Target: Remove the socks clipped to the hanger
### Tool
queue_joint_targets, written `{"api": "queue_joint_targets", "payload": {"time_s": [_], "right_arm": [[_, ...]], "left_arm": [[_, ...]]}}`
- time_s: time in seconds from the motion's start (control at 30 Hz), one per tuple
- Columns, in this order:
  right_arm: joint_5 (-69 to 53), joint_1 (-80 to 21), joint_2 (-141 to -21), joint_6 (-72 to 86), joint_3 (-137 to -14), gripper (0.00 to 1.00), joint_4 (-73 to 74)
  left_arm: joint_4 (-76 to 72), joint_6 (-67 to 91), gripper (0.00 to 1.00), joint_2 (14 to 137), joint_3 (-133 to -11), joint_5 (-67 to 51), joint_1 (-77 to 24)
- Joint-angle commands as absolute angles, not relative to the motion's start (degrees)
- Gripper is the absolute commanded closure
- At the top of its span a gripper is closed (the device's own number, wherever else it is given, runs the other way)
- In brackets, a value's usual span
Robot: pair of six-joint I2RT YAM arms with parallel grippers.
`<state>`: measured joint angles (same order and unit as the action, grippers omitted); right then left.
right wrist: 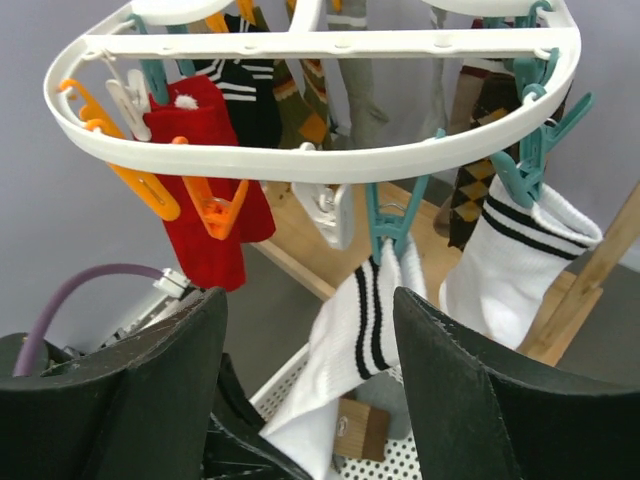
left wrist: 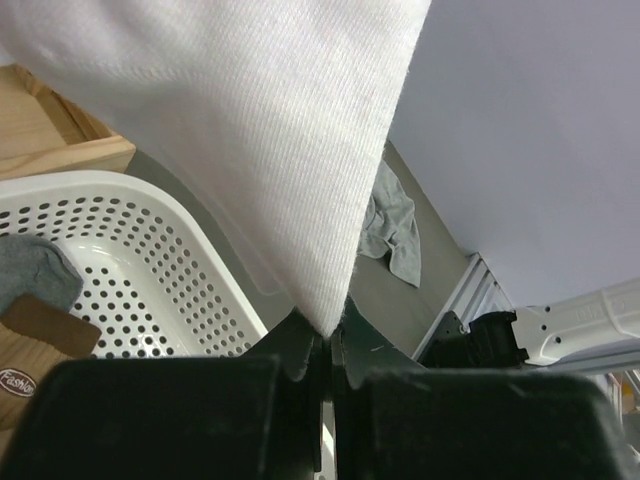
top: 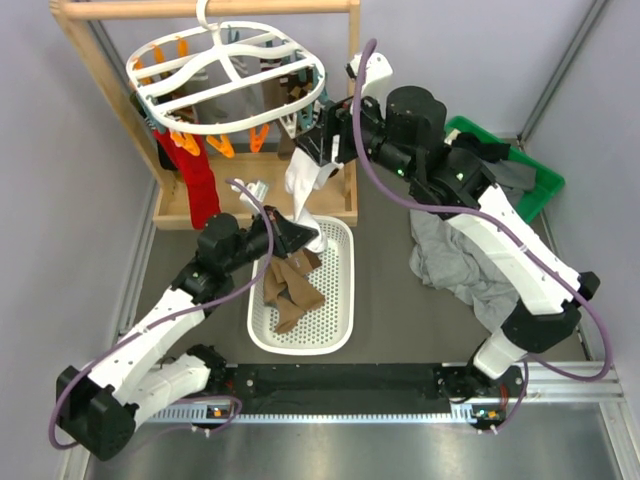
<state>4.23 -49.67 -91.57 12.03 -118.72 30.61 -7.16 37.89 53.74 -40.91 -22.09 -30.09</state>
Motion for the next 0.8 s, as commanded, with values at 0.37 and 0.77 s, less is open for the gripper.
{"api": "queue_joint_targets", "payload": {"time_s": [0.37, 0.77], "right_arm": [[13.97, -50.54, -100.37, 8.79, -130.34, 0.45, 32.78], [15.91, -52.38, -102.04, 8.96, -130.34, 0.43, 29.97]], "left_arm": [[-6.94, 39.11, 1.0, 51.24, -39.9, -24.26, -29.88], [-7.03, 39.81, 1.0, 50.8, -39.73, -24.52, -29.79]]}}
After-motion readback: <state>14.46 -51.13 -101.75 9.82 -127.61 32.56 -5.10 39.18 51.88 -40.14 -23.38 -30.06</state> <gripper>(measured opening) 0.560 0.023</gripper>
